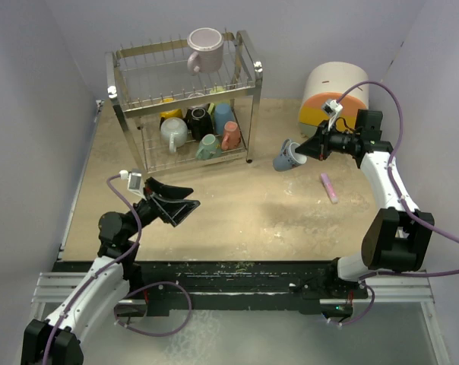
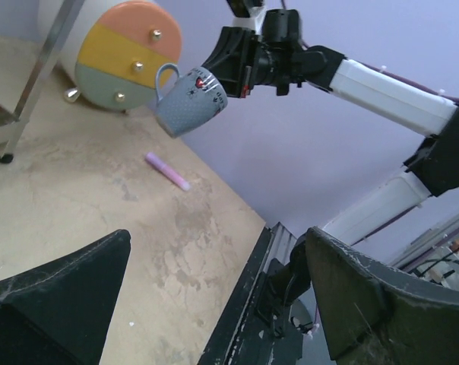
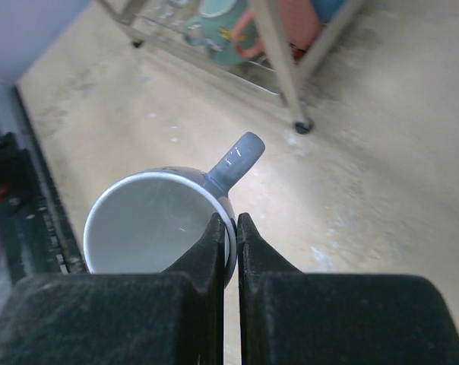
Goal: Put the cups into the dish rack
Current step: Pick up the cup at the center of the board, then position the cup upside down at the center of the board.
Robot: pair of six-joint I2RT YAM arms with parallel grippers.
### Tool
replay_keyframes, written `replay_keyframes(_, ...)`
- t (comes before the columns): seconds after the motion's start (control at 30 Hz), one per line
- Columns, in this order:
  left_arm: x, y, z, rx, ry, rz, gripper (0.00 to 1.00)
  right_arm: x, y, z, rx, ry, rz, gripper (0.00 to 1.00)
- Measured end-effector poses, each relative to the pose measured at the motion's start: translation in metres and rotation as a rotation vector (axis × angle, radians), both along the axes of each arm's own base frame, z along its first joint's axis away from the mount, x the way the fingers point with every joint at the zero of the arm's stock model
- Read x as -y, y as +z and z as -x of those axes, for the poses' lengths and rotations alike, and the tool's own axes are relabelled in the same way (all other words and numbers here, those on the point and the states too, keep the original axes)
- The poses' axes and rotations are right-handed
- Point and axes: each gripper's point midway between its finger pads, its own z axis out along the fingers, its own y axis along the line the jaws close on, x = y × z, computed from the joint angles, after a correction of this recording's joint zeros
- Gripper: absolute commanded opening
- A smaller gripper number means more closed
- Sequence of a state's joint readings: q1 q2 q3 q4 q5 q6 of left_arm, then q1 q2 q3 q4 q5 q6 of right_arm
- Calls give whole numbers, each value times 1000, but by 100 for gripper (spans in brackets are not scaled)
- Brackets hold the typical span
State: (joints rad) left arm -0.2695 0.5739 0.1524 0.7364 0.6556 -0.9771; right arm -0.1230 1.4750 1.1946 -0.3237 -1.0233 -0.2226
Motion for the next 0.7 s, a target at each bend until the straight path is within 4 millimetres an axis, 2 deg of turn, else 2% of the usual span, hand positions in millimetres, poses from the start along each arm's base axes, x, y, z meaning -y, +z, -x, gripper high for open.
replay_keyframes(0.13, 11, 18, 12, 104, -35, 24, 99, -19, 19, 17, -16, 93, -96, 0)
replay_keyframes(0.27, 34, 28, 29, 184, -103, 27, 99, -36, 41, 39, 20, 201, -159, 0)
replay_keyframes(0.43, 63, 20, 30, 211, -156, 11, 99, -56, 68, 69, 159, 347, -168, 0)
replay_keyframes(0.57, 81, 1, 24, 201, -167, -26, 99, -90, 72, 102, 305, 545, -128, 0)
replay_keyframes(0.63, 86, 0, 22, 204, -167, -28, 99, -105, 69, 121, 378, 656, -132, 0)
replay_keyframes(0.7, 88, 7, 19, 224, -161, -9, 99, -111, 66, 134, 437, 725, -143, 0)
